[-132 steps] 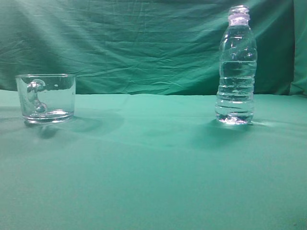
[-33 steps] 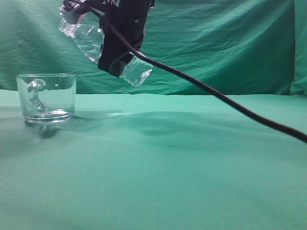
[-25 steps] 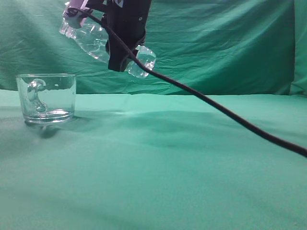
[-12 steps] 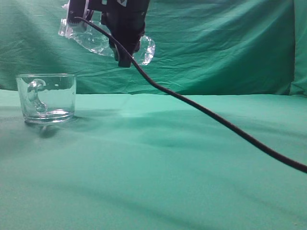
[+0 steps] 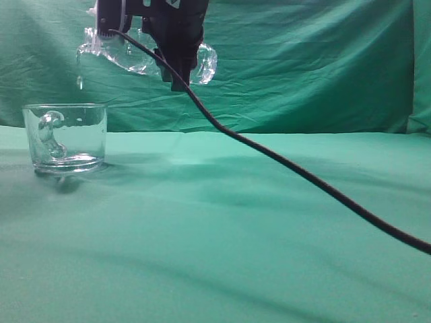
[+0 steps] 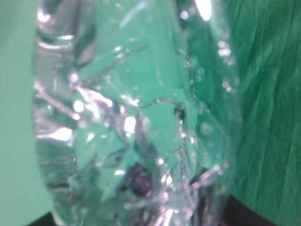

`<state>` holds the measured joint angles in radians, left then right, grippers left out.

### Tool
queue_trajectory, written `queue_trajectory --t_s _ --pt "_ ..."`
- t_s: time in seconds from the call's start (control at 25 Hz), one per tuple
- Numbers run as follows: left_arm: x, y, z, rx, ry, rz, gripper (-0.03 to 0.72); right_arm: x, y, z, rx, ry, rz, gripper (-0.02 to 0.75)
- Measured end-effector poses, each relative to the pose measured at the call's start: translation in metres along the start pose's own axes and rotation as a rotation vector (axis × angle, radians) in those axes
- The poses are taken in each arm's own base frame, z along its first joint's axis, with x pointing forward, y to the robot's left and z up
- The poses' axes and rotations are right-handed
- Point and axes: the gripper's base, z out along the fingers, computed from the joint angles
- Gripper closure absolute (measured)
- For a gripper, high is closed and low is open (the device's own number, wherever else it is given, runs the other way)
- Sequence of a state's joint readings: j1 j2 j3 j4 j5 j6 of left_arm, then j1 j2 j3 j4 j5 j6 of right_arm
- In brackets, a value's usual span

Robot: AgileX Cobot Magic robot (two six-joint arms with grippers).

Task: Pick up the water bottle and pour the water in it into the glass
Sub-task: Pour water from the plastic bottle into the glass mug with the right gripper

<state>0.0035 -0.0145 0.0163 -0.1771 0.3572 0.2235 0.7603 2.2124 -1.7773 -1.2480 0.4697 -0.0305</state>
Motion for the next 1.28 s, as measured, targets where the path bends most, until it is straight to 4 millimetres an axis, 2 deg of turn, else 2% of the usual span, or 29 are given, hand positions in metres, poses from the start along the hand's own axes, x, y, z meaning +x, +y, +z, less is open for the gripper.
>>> queue_trajectory --t_s 1.28 --pt "0.0000 0.0000 0.0000 0.000 0.000 0.000 0.688 -0.0007 -0.0039 -0.0001 0.043 -0.007 -0.070 0.461"
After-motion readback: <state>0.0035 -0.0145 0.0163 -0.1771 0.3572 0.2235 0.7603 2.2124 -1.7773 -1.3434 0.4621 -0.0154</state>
